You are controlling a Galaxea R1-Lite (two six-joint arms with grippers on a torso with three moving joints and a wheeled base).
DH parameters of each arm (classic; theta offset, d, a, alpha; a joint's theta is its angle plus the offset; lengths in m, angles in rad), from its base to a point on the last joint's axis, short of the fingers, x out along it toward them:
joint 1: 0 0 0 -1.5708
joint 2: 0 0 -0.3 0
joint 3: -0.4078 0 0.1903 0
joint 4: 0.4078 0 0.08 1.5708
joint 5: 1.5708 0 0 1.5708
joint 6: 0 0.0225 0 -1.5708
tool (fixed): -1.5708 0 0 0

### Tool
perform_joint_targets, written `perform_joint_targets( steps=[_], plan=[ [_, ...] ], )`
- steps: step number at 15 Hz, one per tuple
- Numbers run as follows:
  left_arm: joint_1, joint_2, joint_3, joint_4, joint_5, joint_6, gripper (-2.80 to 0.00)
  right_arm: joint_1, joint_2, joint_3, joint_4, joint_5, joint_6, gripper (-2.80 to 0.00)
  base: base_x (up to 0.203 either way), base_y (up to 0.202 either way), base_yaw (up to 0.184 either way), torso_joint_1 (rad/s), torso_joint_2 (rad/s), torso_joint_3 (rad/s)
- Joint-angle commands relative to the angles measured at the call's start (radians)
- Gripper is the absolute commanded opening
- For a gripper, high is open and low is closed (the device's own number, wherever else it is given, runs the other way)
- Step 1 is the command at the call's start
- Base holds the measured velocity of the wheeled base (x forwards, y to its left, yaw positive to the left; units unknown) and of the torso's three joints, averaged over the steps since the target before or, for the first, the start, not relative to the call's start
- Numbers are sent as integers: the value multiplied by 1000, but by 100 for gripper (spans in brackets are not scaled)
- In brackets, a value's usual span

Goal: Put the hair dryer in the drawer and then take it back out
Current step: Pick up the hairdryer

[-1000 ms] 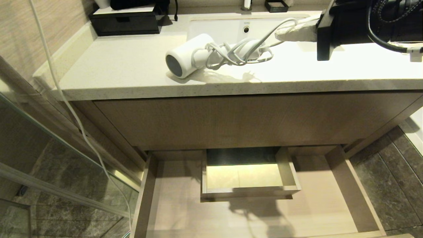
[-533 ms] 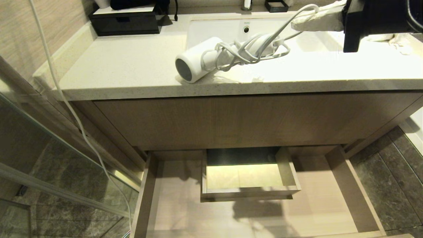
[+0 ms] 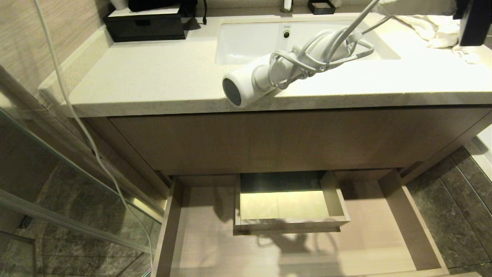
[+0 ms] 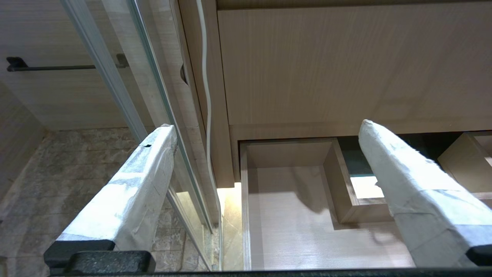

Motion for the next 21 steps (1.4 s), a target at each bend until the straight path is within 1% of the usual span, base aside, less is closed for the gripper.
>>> perform_joint_targets(
  steps=[1, 5, 9, 13, 14, 15, 17, 21],
  plan=[
    [0, 0, 40, -2, 0, 0, 0, 14, -46, 0, 19, 4, -2, -280, 0, 0, 0, 0, 0, 0],
    [0, 0, 40, -2, 0, 0, 0, 15, -97, 8, 64, 4, -5, -280, 0, 0, 0, 0, 0, 0],
    [0, 0, 40, -2, 0, 0, 0, 15, -139, 39, 70, -2, -7, -280, 0, 0, 0, 0, 0, 0],
    [0, 0, 40, -2, 0, 0, 0, 10, -185, 112, 78, -14, -25, -280, 0, 0, 0, 0, 0, 0],
    [0, 0, 40, -2, 0, 0, 0, 7, -197, 129, 79, -57, -28, -280, 0, 0, 0, 0, 0, 0],
    [0, 0, 40, -2, 0, 0, 0, 6, -206, 147, 80, -123, -27, -280, 0, 0, 0, 0, 0, 0],
    [0, 0, 40, -2, 0, 0, 0, -4, -214, 184, 81, -215, -21, -280, 0, 0, 0, 0, 0, 0],
    [0, 0, 40, -2, 0, 0, 0, -63, -190, 214, 84, -312, -19, -280, 0, 0, 0, 0, 0, 0]
  ],
)
